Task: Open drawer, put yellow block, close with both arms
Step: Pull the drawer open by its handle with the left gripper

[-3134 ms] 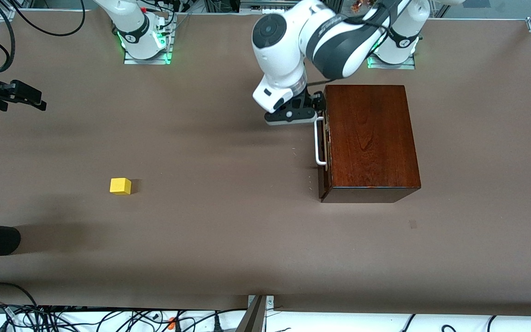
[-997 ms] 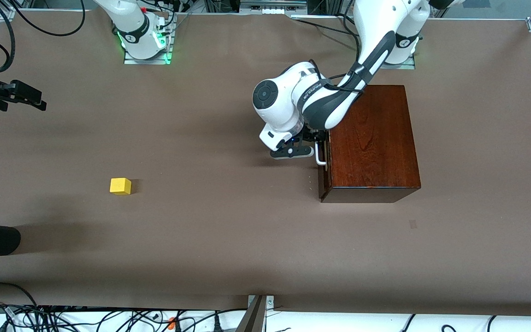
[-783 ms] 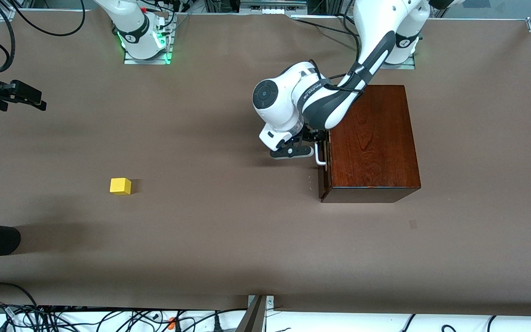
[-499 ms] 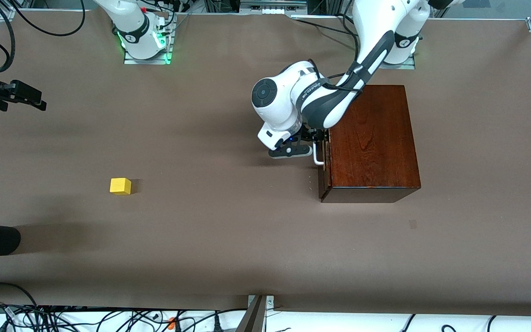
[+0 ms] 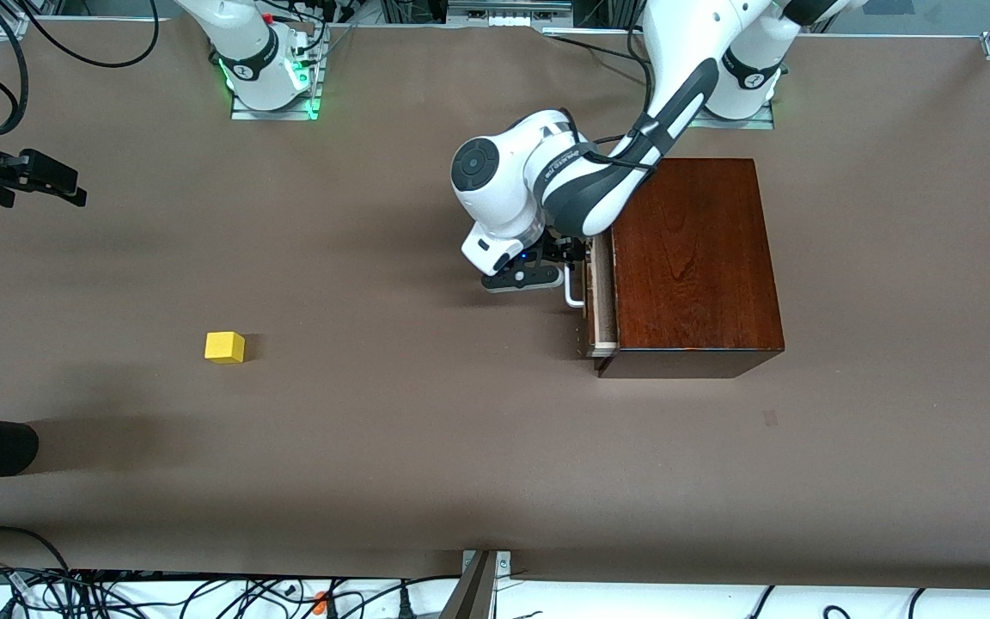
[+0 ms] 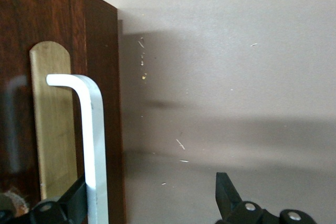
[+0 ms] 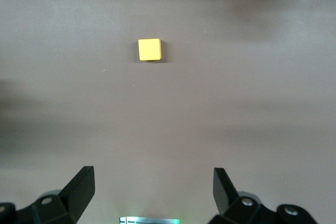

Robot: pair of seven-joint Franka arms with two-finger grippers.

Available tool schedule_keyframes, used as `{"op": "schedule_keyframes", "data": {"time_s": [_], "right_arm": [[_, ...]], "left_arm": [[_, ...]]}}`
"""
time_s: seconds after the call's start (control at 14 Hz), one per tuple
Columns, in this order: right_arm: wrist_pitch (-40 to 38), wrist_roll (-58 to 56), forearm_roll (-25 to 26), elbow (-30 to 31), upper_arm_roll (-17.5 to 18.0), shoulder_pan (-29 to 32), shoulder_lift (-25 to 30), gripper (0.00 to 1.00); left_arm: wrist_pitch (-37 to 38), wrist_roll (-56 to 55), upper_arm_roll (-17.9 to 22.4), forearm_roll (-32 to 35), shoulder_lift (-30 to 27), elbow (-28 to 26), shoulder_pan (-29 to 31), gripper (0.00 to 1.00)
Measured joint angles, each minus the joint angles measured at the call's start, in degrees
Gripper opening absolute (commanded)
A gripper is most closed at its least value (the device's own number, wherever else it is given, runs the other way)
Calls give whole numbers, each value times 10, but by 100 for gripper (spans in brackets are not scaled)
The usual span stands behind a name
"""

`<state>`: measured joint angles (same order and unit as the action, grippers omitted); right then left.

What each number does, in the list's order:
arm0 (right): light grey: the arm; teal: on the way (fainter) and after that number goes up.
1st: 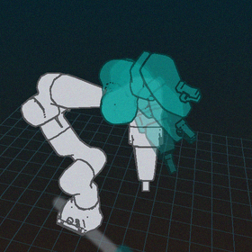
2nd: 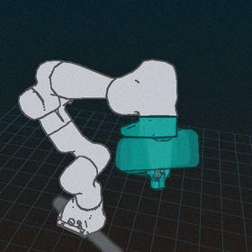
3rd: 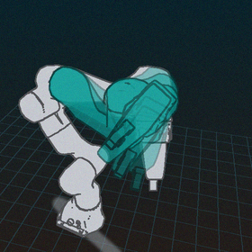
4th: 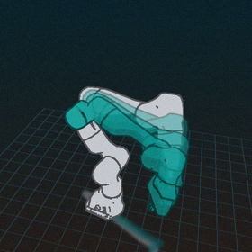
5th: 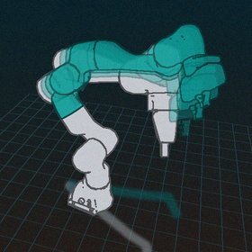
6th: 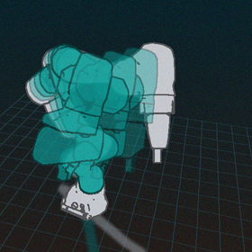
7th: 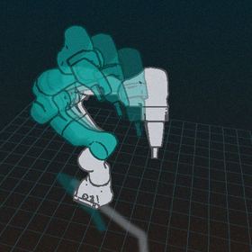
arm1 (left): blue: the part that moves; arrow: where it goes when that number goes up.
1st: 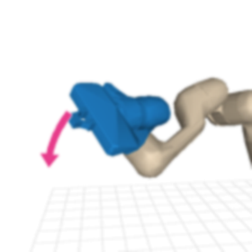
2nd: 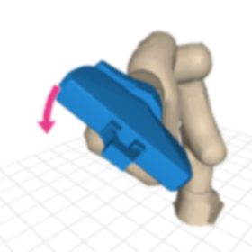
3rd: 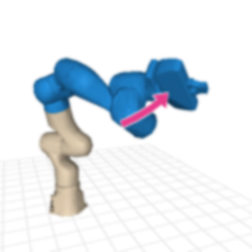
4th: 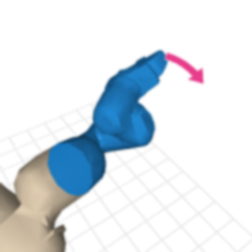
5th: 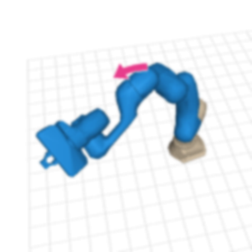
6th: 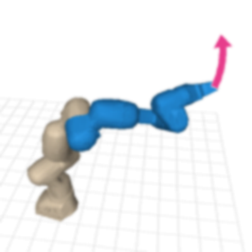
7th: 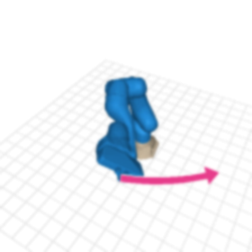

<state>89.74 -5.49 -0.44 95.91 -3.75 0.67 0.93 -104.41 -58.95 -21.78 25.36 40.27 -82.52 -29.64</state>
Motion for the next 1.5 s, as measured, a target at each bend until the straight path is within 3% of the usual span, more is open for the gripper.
{"op": "schedule_keyframes", "data": {"time_s": [1.5], "right_arm": [[0,0,0,0,0,0,-1,100]], "left_arm": [[8,-49,3,6,76,132,-66,100]]}}
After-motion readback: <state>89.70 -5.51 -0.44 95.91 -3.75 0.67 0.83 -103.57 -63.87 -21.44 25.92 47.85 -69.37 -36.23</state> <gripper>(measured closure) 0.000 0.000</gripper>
